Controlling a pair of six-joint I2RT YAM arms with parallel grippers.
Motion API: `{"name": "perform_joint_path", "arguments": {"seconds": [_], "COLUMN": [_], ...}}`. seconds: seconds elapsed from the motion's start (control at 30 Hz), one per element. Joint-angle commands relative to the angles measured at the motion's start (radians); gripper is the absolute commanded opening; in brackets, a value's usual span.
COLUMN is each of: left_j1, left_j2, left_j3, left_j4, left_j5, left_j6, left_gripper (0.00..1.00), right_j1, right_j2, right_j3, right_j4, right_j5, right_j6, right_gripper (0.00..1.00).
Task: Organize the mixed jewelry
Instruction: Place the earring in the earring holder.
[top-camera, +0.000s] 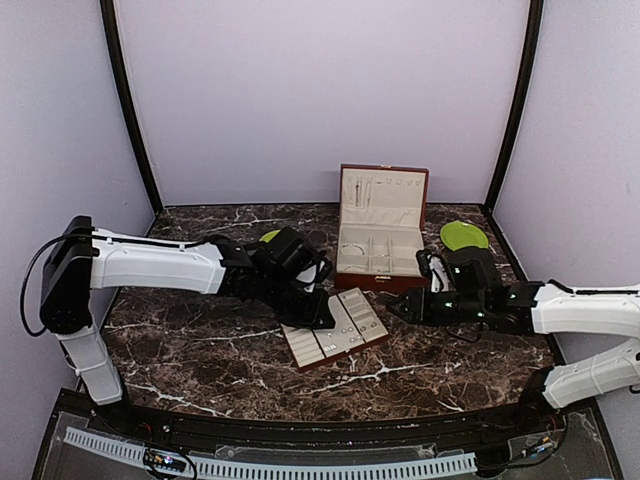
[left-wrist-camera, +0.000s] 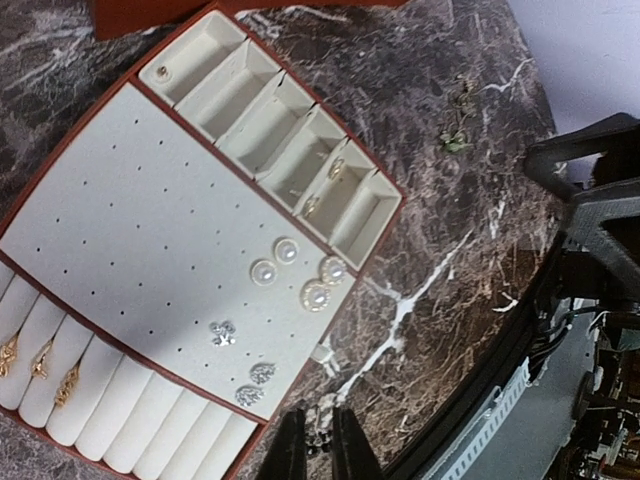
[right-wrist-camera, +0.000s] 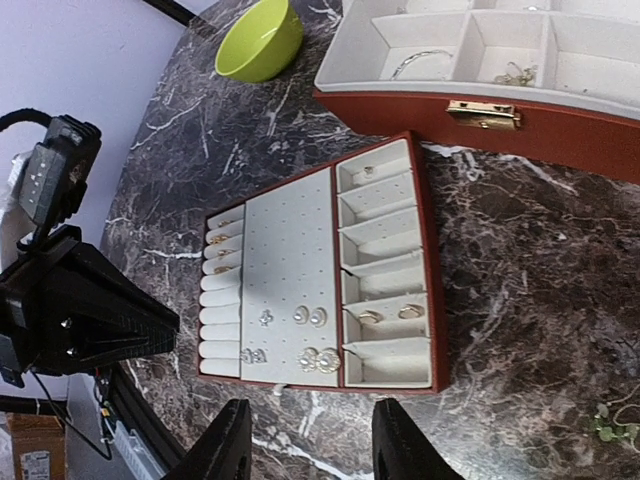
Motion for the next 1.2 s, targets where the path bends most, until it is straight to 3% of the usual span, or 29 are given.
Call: {"name": "perform_joint_path", "arguments": {"seconds": [0.0,1.17], "left_j1": [0.018,0.052], "left_j2": [0.043,0.203], "left_j3": [0.05,0.187], "left_j4": [-0.12,-0.268], "left_j5": [0.004,0.042], "left_j6": [0.026,0.052], "left_gripper": [0.05,0.03], "right_j1": [-0.025,-0.07], "right_j2": [-0.049,-0.062], "right_j3": [0.0,-0.045], "right_j4": [-0.056,-0.035], "right_j5": [0.061,0.03], "right_j6": [-0.017,-0.031], "right_gripper": [0.44,0.46]}}
